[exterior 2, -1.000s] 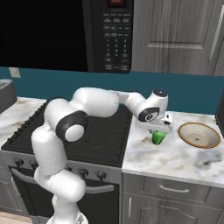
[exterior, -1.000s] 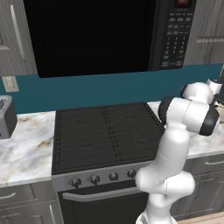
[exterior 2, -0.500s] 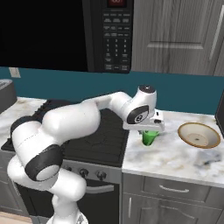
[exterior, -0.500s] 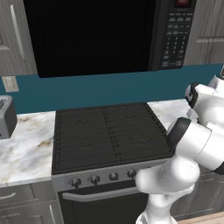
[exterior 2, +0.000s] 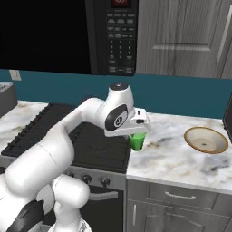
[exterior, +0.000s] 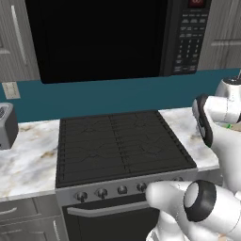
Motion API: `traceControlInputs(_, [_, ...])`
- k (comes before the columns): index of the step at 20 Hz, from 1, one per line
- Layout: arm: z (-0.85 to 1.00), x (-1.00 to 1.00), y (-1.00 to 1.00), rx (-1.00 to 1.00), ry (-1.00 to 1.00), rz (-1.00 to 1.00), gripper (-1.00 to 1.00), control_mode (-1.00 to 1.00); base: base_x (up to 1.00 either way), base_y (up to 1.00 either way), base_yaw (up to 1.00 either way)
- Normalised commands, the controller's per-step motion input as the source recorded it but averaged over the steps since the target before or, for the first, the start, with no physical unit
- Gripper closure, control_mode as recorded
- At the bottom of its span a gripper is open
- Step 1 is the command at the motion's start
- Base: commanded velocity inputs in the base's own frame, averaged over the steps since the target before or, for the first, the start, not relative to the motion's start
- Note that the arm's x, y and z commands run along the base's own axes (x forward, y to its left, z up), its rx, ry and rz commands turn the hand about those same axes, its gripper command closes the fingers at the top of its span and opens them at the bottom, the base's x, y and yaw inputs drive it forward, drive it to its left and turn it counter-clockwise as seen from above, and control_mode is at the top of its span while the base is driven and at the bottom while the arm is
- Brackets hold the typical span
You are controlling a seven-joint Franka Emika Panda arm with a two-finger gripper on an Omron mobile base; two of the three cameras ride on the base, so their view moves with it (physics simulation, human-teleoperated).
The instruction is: Pick the cup and bowl from the counter and place them on the counter next to the sink.
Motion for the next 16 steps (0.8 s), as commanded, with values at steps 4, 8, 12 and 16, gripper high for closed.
traceControlInputs(4, [0.24,-0.14,0.65,-0.08,0.03,0.00,1.00,-1.00,0.00,0.00,0.00])
traceControlInputs(8, [0.21,0.00,0.50,-0.03,0.00,-0.05,1.00,-1.00,0.00,0.00,0.00])
traceControlInputs(12, [0.15,0.03,0.40,0.00,-0.04,-0.16,1.00,-1.00,0.00,0.00,0.00])
traceControlInputs(16, [0.17,0.00,0.41,0.00,-0.02,-0.21,1.00,-1.00,0.00,0.00,0.00])
